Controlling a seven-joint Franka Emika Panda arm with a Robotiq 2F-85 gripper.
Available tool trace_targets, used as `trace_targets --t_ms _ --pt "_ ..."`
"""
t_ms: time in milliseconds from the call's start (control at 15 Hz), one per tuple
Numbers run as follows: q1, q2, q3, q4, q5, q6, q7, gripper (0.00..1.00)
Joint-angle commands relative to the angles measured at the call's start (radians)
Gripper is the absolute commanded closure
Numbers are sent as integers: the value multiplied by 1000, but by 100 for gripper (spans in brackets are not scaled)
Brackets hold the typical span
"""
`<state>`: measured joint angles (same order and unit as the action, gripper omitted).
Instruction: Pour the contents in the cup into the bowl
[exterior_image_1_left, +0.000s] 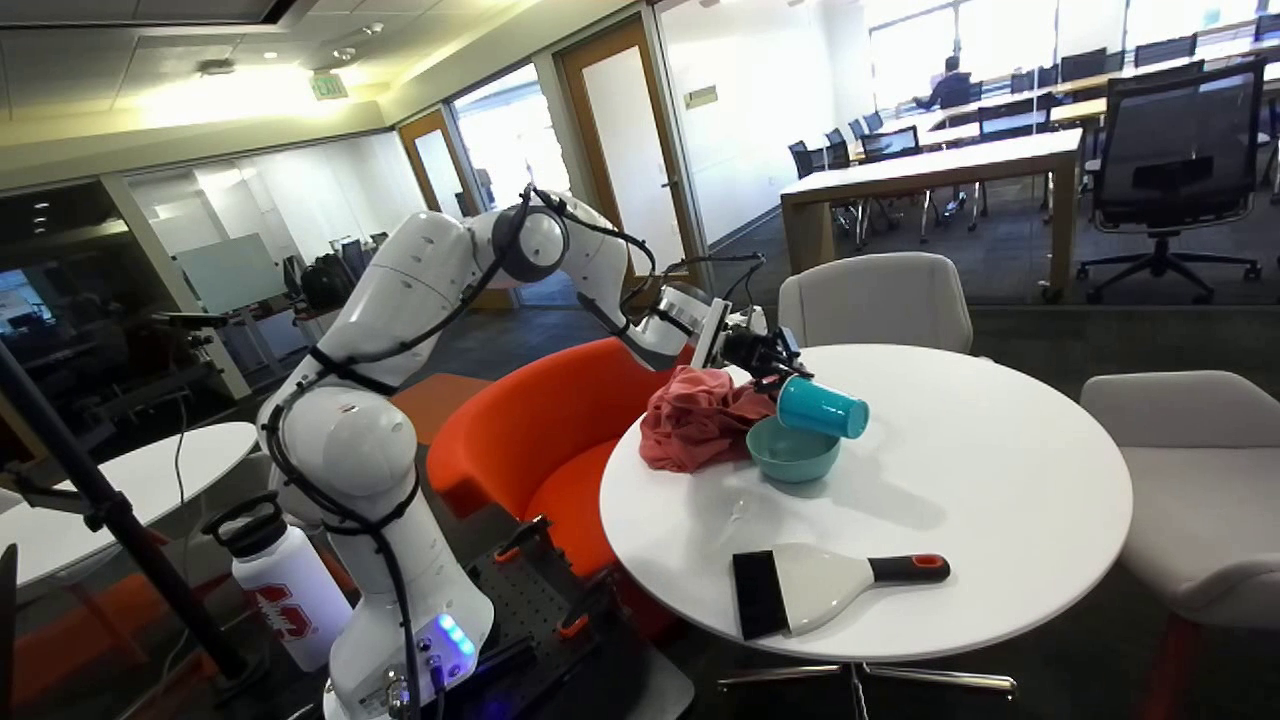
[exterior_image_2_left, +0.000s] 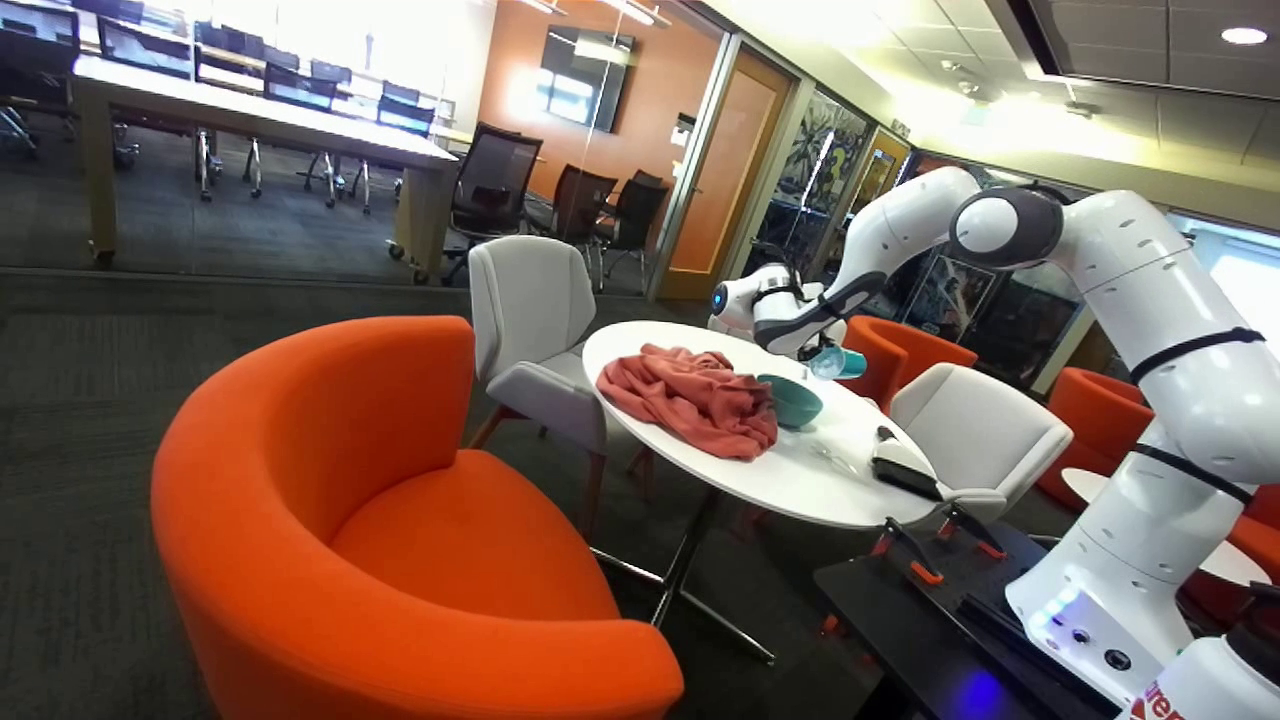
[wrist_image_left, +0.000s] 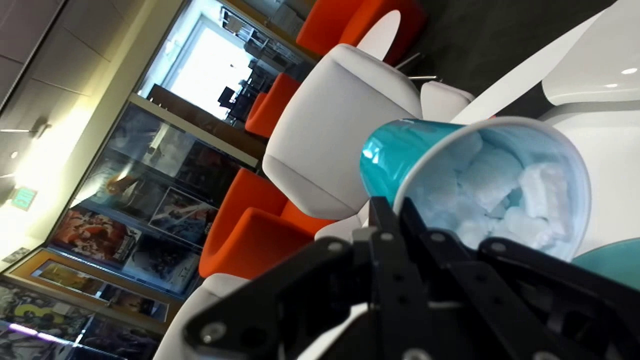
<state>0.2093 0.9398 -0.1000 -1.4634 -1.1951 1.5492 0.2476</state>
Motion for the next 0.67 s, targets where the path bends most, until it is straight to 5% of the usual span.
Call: trace_targets --t_ms 0,600 --pt "-8 96 14 118 -56 -66 -94 99" --pt "7 258 8 296 -155 -116 -310 99"
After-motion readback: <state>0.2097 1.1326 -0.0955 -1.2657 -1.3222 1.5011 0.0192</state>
